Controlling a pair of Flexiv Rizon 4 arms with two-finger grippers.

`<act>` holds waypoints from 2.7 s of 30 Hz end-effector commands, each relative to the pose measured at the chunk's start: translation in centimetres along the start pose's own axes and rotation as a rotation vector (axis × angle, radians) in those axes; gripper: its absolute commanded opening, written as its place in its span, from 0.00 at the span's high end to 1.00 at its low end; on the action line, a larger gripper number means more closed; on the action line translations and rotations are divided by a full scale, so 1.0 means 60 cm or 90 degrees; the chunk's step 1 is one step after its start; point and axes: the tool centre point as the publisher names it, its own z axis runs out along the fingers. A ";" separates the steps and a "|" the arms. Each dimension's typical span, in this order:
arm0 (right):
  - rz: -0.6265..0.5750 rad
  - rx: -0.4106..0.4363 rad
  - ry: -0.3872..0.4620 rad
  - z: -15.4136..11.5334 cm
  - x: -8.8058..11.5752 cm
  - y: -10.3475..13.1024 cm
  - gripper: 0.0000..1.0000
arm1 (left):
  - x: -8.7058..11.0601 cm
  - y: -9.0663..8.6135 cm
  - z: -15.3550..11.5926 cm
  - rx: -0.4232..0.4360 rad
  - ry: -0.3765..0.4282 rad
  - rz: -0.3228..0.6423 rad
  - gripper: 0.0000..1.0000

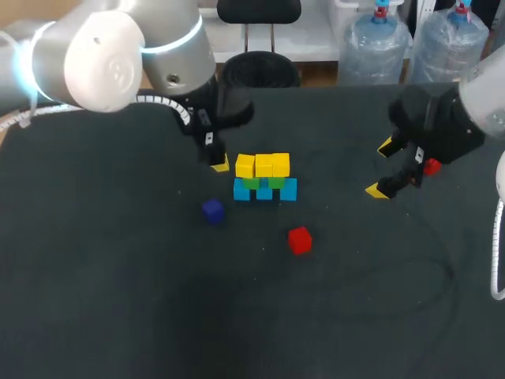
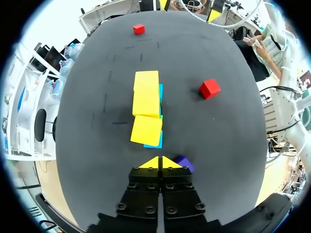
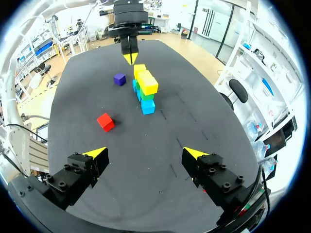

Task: Place the blue cubes, place green cubes on the blue cubes, place the yellow cubes on the green cubes, then place the red cubes on the yellow cubes, and place purple cube on the red cubes.

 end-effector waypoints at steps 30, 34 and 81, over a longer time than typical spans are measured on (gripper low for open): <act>0.000 -0.001 -0.001 0.002 0.000 -0.002 0.00 | -0.018 0.002 0.006 0.008 -0.009 0.005 1.00; 0.000 -0.001 -0.001 0.002 0.000 -0.002 0.00 | -0.019 0.002 0.006 0.008 -0.009 0.004 1.00; 0.000 -0.001 -0.001 0.002 0.000 -0.002 0.00 | 0.011 -0.013 -0.025 -0.017 -0.018 -0.028 1.00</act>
